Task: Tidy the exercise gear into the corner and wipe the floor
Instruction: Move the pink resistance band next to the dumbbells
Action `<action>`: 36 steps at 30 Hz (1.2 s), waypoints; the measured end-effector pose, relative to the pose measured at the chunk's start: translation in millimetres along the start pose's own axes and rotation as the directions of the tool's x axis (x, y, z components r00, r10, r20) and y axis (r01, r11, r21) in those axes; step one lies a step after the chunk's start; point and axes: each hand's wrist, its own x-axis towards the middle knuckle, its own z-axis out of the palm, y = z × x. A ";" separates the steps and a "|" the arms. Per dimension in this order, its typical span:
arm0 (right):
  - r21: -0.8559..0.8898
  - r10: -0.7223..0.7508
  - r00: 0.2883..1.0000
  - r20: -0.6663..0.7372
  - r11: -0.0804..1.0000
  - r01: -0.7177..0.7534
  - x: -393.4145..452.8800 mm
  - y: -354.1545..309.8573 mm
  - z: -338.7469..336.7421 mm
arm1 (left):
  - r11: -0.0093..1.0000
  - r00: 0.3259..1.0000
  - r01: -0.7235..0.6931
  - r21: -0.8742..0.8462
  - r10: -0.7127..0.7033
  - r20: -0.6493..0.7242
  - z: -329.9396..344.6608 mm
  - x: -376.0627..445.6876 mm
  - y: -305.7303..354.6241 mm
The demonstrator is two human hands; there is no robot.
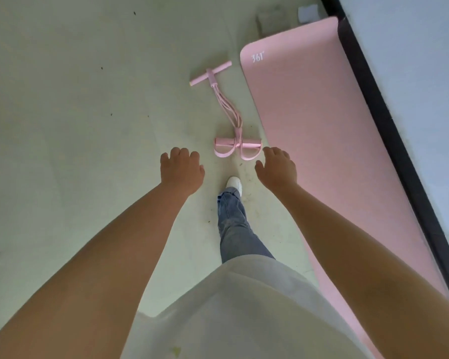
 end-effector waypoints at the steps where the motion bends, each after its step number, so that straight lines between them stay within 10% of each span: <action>1: 0.010 0.015 1.000 0.010 1.000 -0.015 21.0 -5.9 -9.5 | 1.000 1.000 -0.009 0.008 0.009 0.005 -14.3 27.5 -6.8; 14: 0.108 0.347 0.935 0.074 0.929 -0.353 253.2 -102.7 -90.1 | 0.933 0.945 -0.328 0.146 0.321 0.070 -149.5 323.4 -83.1; 23: 0.372 0.713 0.653 0.255 0.551 -0.747 352.5 -185.1 -33.8 | 0.657 0.766 -0.640 0.399 0.586 0.266 -166.5 489.9 -126.9; 36: 0.502 0.763 0.585 0.275 0.405 -0.764 507.1 -135.3 213.6 | 0.325 0.611 -0.720 0.613 0.715 0.339 66.8 693.9 -59.1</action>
